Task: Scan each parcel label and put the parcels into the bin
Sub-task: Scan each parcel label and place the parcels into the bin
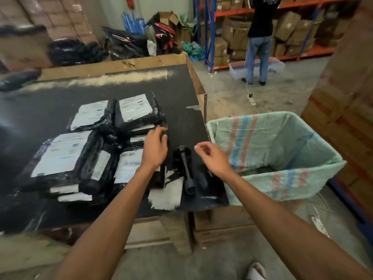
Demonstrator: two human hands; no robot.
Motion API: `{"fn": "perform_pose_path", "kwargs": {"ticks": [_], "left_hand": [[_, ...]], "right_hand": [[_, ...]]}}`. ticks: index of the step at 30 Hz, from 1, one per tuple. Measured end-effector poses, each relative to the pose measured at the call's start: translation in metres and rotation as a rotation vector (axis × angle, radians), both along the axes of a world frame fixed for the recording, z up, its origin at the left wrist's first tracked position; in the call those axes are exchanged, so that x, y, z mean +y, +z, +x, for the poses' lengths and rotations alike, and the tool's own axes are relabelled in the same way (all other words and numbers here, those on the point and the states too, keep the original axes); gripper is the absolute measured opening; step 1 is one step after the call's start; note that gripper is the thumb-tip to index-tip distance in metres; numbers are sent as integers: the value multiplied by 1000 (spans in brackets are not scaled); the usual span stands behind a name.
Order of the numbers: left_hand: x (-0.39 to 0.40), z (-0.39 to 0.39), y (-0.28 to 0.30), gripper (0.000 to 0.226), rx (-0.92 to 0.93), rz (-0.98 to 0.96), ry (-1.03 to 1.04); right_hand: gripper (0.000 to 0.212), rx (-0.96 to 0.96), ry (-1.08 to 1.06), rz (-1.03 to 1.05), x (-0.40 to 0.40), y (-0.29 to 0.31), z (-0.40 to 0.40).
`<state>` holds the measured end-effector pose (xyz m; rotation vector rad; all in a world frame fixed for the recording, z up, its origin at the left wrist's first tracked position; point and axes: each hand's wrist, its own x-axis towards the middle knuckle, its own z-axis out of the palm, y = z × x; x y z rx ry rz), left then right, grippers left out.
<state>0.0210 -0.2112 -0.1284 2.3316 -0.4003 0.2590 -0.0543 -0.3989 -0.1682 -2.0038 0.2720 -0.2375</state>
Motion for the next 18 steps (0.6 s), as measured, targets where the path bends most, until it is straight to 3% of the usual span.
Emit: {"fn": "perform_pose_path", "kwargs": {"ticks": [5,8,12,16,18], "left_hand": [[71,-27,-21,48,189,263,300],[72,-29,-16,67,398,302,330],[61,-19,2,66,499,195,363],[71,-22,-11,84,576,-66,409],[75,-24,-22,80,686,-175,388]], "right_hand": [[70,365,39,168,49,2,-3],[69,426,-33,416,67,-6,7],[48,403,-64,510,75,-15,14],[30,359,-132,534,67,-18,15],[27,343,-124,543,65,-18,14]]}}
